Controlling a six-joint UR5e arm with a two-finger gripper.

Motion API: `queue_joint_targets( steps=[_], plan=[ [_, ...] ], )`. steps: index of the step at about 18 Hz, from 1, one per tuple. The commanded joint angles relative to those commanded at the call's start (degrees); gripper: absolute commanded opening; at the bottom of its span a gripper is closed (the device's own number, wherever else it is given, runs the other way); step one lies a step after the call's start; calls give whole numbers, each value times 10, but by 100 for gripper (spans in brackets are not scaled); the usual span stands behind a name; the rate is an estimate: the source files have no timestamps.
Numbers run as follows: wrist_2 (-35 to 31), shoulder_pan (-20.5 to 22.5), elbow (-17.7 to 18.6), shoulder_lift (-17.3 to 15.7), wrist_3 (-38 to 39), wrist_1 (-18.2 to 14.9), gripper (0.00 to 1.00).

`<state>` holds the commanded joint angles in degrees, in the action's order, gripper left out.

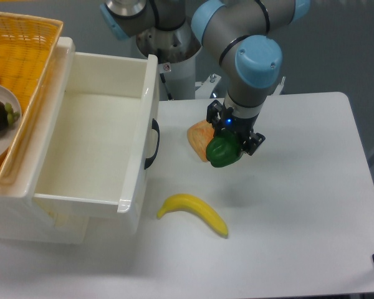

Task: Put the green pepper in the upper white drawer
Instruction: 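Close the gripper on the green pepper and lift it off the table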

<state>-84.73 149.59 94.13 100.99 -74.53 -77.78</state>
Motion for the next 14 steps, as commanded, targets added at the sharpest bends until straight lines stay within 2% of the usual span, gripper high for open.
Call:
queue_joint_targets(
  steps=[14],
  plan=[
    [12,4,-16,0,32,-9,30]
  ],
)
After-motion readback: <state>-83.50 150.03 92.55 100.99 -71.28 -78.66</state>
